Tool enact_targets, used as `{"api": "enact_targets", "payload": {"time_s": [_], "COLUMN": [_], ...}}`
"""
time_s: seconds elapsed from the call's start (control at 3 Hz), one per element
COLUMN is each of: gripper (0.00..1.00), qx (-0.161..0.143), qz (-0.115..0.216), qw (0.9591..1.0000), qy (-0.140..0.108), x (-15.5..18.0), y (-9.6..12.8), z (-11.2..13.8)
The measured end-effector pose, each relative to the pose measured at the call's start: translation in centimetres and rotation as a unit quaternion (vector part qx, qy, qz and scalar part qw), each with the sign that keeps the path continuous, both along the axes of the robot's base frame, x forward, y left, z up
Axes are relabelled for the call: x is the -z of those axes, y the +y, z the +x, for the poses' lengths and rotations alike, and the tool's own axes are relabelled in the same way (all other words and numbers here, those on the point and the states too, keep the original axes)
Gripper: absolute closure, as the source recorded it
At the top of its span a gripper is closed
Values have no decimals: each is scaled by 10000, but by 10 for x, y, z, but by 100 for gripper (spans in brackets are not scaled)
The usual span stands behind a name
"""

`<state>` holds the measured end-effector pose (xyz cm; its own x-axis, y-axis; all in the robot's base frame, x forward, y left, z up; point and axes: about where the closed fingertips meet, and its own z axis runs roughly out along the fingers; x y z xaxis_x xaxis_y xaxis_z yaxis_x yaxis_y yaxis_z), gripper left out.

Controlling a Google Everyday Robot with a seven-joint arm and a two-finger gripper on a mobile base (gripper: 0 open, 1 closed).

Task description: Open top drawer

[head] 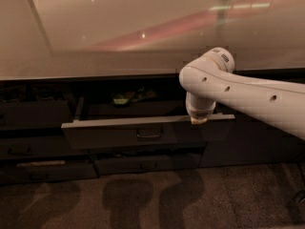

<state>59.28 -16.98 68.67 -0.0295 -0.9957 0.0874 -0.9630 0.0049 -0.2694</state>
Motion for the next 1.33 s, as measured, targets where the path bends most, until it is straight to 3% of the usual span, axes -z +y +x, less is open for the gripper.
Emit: {"api": "enact_targets", "payload": {"time_s": [0.33,0.67,1.0,1.33], "gripper": [100,100,100,100], "qx": [6,9,-43,-27], "qz": [-1,-39,-99,-45], "qw": [10000,9999,9986,9989], "qy": [29,-130,-526,-470], "x": [0,-13,-55,-54], "y": [0,2,10,7], "z": [0,-6,-21,-19]}}
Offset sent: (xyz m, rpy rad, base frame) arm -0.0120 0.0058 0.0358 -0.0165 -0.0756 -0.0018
